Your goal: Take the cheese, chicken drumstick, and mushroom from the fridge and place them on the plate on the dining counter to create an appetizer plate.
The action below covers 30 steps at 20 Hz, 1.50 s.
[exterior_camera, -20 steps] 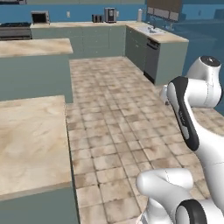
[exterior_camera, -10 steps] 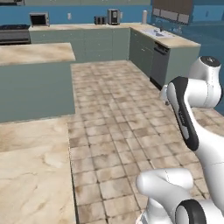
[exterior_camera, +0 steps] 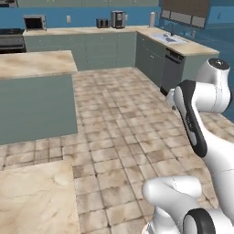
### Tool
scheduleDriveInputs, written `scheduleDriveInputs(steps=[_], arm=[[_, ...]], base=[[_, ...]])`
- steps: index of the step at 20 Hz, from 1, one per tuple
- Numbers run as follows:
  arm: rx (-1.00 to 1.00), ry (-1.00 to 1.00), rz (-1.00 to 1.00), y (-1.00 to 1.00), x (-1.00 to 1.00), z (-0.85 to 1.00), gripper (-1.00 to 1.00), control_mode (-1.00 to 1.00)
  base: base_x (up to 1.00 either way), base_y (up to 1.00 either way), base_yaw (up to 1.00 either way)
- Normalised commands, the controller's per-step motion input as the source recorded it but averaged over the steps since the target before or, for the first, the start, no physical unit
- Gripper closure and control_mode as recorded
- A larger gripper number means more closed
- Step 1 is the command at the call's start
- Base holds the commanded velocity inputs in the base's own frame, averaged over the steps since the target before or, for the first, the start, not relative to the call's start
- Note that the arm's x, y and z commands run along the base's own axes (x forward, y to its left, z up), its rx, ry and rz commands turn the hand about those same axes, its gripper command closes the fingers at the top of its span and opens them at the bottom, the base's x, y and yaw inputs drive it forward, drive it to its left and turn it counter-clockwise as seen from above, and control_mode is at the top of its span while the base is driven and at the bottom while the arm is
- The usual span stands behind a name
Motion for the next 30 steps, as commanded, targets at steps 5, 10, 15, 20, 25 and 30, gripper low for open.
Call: scheduleDriveInputs(steps=[5,10,15,20,25,30], arm=[[0.0,0.0,0.0,0.0,0.0,0.0,-1.0,1.0],[0.0,0.0,0.0,0.0,0.0,0.0,-1.0,1.0],[0.0,0.0,0.0,0.0,0.0,0.0,-1.0,1.0],[0.0,0.0,0.0,0.0,0.0,0.0,-1.0,1.0],[0.0,0.0,0.0,0.0,0.0,0.0,-1.0,1.0],[0.0,0.0,0.0,0.0,0.0,0.0,-1.0,1.0]], base=[[1.0,-0.08,-0.09],[1.0,-0.42,-0.09],[1.0,-0.32,-0.05],[1.0,-0.29,-0.03],[1.0,-0.11,0.0],[1.0,-0.49,0.09]])
